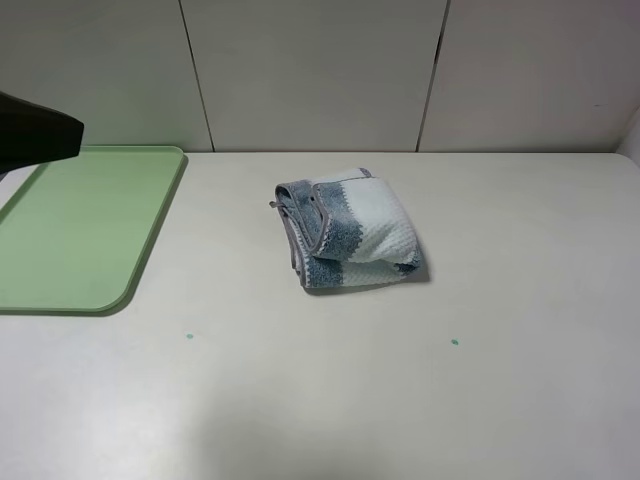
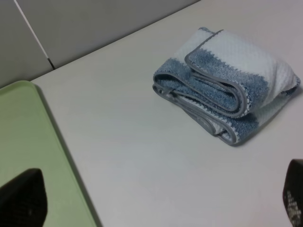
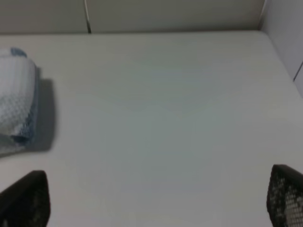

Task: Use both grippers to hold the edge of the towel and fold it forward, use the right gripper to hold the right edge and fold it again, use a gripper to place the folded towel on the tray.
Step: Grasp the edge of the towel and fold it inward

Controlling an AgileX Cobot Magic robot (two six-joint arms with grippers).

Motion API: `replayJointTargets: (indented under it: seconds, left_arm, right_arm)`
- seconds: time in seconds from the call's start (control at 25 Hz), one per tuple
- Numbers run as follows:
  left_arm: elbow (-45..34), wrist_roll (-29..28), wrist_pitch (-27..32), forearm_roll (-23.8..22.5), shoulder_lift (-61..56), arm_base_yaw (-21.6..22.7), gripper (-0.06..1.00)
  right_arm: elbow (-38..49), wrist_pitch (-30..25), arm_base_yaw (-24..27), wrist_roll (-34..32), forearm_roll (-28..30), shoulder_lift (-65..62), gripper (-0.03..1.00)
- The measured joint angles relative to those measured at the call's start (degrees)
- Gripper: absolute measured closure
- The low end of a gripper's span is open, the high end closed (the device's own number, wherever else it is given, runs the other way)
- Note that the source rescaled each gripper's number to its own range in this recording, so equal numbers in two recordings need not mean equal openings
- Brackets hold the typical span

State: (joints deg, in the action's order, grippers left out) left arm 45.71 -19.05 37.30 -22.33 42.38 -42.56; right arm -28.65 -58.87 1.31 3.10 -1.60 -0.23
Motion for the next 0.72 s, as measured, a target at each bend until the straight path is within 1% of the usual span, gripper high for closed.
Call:
replayJointTargets:
  seconds: [0.24, 0.72]
  left_arm:
    - [0.00, 0.00, 0.00, 0.00, 0.00, 0.00, -0.06]
    - [0.00, 0.00, 0.00, 0.00, 0.00, 0.00, -0.06]
  right_arm:
    - [0.00, 0.00, 0.00, 2.01, -1.85, 0.00, -0.03]
    - [0.00, 0.00, 0.00, 2.38, -2.10, 0.00, -0.03]
